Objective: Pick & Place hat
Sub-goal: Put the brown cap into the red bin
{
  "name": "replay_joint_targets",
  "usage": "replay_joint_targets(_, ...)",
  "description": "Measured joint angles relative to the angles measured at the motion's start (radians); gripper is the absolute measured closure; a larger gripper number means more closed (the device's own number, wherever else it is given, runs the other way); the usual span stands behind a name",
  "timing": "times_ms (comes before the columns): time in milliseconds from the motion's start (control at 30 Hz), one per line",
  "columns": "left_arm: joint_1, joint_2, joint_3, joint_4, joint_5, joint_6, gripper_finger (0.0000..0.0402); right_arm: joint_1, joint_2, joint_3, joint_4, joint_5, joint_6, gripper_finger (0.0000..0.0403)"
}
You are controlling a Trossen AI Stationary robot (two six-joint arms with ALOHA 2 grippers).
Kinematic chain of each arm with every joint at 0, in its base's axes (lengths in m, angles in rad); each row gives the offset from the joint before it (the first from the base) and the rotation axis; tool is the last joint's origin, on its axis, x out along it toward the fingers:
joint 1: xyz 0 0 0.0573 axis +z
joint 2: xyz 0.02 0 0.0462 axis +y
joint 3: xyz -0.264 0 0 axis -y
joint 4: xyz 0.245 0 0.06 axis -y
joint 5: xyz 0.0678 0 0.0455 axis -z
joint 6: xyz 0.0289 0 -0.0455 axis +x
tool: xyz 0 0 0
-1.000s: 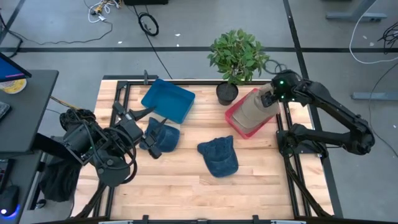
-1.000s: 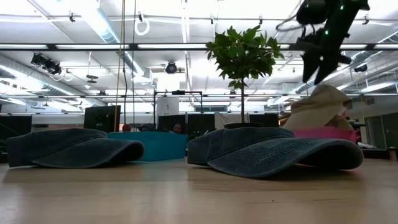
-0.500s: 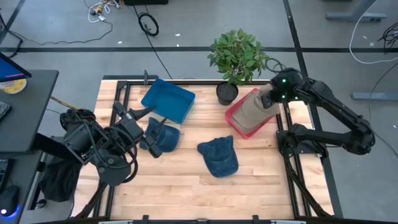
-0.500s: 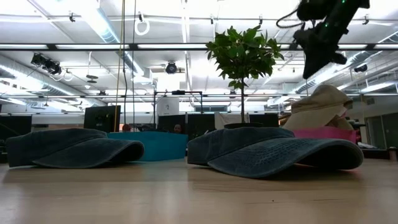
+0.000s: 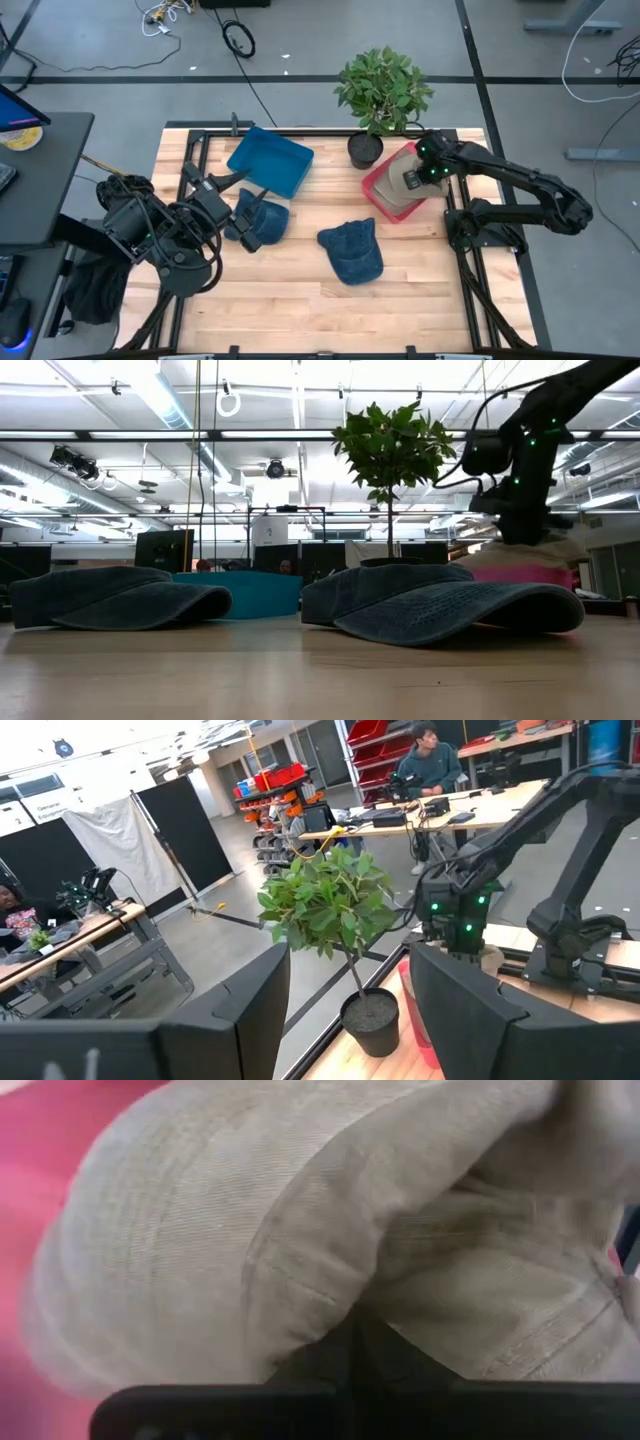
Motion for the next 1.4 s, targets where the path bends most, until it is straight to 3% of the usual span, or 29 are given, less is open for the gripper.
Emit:
replay_joint_targets(400,0.000,0.000,0.000,0.002,0.000,0.000,0.0191,0.000,0.024,0.061,0.057,0.152,-0.211,0.0402)
replay_joint_targets(533,0.001,0.000,0.000,0.002,0.000,-0.001,0.0191,0.000,0.026,0.079,0.164,0.106,-0.391,0.0403)
replay_joint_targets(767,0.001,0.000,0.000,0.015,0.000,-0.002,0.0191,0.000,0.077,0.048,0.160,-0.036,-0.377,0.0403)
replay_joint_targets(1033,0.001,0.000,0.000,0.023,0.000,-0.001,0.0191,0.014,0.076,0.065,0.101,-0.020,-0.297,0.0403)
replay_joint_targets(1400,0.001,0.000,0.000,0.023,0.000,0.001,0.0191,0.031,-0.014,0.249,-0.061,0.001,-0.282,0.0403)
